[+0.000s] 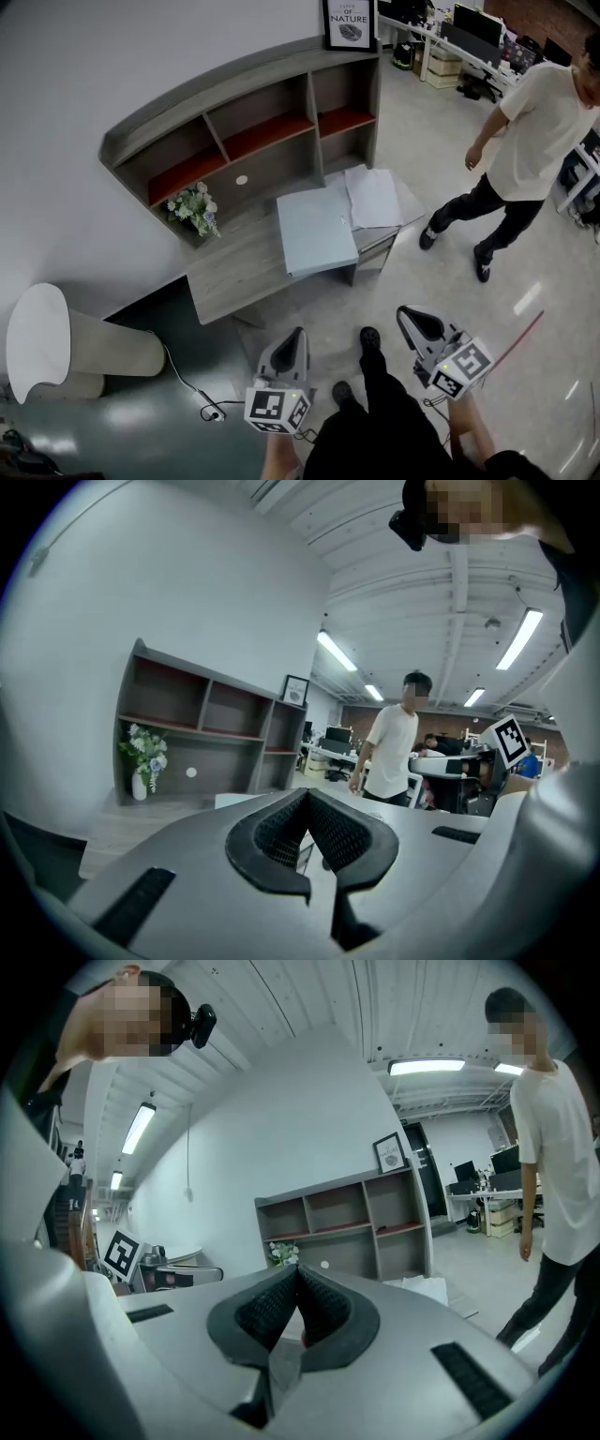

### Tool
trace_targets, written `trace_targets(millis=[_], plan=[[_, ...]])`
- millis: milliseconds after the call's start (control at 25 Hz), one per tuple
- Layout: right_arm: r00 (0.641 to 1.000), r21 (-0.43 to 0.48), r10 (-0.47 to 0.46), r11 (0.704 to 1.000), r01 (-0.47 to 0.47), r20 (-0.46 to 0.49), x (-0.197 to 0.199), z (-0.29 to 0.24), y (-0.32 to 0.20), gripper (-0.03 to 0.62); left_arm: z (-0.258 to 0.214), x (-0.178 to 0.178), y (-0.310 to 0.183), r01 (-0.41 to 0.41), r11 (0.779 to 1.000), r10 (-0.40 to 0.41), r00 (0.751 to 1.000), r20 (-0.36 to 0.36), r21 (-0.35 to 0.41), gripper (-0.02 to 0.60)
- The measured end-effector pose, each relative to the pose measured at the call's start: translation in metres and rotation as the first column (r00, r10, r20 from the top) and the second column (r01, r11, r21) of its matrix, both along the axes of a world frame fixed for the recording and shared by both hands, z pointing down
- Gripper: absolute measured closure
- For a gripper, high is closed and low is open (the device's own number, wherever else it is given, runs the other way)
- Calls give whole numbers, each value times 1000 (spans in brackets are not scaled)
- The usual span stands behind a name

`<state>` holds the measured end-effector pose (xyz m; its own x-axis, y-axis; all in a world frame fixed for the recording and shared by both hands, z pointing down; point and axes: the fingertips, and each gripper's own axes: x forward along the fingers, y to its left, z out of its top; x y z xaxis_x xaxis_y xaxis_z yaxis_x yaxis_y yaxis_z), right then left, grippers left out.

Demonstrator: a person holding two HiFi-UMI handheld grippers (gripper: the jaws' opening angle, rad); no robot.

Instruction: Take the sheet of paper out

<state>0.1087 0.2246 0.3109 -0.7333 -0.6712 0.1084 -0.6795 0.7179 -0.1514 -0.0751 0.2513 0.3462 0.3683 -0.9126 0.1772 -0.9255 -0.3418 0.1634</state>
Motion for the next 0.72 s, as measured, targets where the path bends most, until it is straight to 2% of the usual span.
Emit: trace_targets(millis=[320,720], plan=[[1000,3,-18,1000,18,3,5,-1,-84,582,-5,10,-69,15,1000,-15,999,47,-16,568],[995,22,-100,995,99,10,11,-6,-187,582,-15,37,-155,62,998,-60,995,79,-15,569]])
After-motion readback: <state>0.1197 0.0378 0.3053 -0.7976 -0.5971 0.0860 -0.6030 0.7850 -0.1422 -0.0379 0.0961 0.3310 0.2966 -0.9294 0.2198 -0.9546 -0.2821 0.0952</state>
